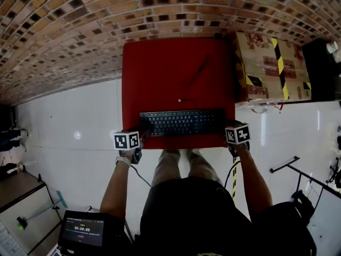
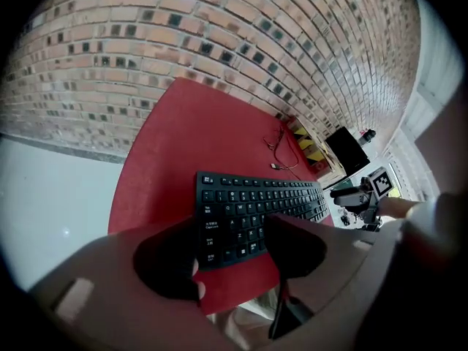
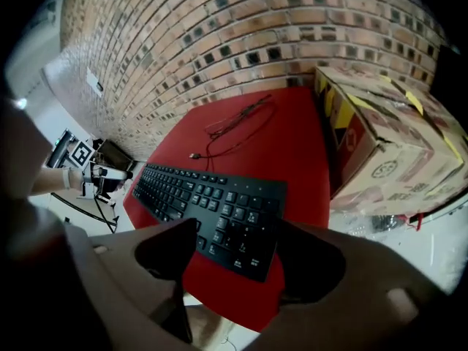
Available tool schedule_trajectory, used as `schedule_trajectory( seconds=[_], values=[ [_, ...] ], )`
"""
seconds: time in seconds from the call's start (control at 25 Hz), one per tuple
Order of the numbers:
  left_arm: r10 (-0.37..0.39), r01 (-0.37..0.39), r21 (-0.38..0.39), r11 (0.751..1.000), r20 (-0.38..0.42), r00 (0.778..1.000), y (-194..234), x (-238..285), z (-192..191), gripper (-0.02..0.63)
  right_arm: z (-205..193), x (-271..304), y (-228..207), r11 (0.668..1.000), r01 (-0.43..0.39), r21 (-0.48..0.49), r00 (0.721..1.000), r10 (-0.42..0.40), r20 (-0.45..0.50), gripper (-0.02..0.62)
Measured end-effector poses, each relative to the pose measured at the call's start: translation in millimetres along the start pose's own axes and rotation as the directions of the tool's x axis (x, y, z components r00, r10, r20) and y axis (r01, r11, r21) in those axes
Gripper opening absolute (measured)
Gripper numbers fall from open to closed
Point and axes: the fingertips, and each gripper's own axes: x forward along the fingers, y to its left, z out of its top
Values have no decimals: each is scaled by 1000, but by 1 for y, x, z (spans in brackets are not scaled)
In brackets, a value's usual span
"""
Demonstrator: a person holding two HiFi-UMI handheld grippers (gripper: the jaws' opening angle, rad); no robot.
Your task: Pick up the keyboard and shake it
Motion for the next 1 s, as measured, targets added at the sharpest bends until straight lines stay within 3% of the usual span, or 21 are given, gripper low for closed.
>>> schedule_trajectory(
  seconds=[0.24,0.6,1.0],
  values=[
    [17,-17,-3,1000,-83,996,11,19,-2,301,-4,27,-18,999,21,29,996,-18,-90,359],
    [41,-39,21,999,-150,988,10,41,-7,323,-2,40,-18,997,56,45,989,-49,-141,360],
    [102,-107,-16,994,-186,977,14,48,-6,347,-3,41,-19,996,81,45,989,-75,-128,360]
  ],
)
